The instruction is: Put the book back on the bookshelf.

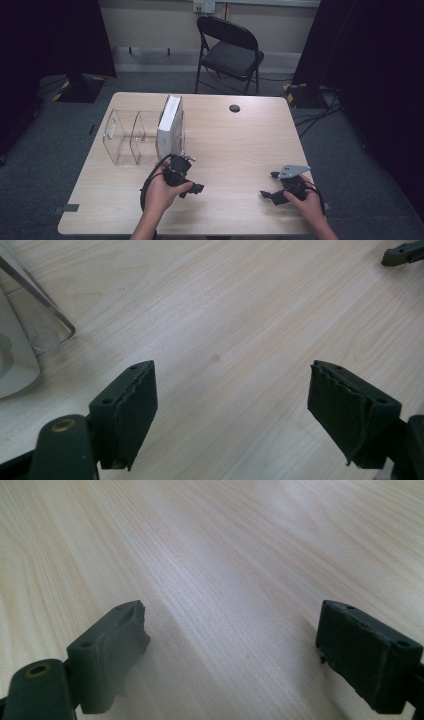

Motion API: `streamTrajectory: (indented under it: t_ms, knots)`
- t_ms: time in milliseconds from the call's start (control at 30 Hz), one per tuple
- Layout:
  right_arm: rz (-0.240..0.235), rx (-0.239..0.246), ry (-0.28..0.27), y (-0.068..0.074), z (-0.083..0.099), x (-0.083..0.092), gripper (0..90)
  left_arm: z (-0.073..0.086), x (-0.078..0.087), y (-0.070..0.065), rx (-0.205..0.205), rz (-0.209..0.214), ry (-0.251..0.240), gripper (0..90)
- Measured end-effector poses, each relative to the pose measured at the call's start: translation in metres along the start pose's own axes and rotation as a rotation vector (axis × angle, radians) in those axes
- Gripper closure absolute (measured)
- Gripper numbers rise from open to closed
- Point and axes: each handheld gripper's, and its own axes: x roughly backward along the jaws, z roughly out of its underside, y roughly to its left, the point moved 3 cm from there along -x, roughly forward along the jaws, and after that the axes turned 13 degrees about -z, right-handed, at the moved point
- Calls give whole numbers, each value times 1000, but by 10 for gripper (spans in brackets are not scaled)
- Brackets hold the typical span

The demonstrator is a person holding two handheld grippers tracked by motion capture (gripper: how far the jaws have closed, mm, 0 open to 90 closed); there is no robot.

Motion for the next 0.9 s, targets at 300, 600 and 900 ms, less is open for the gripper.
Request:
streamTrajectory:
  t_ms: [300,600,900]
  knots:
    - [0,0,0,0,0,0,117,-1,-8,-6,-13,18,3,191]
    - [0,0,0,0,0,0,117,-2,-14,-11,-33,20,-4,171]
    - [0,0,0,0,0,0,117,-1,-23,-16,-41,22,7,166]
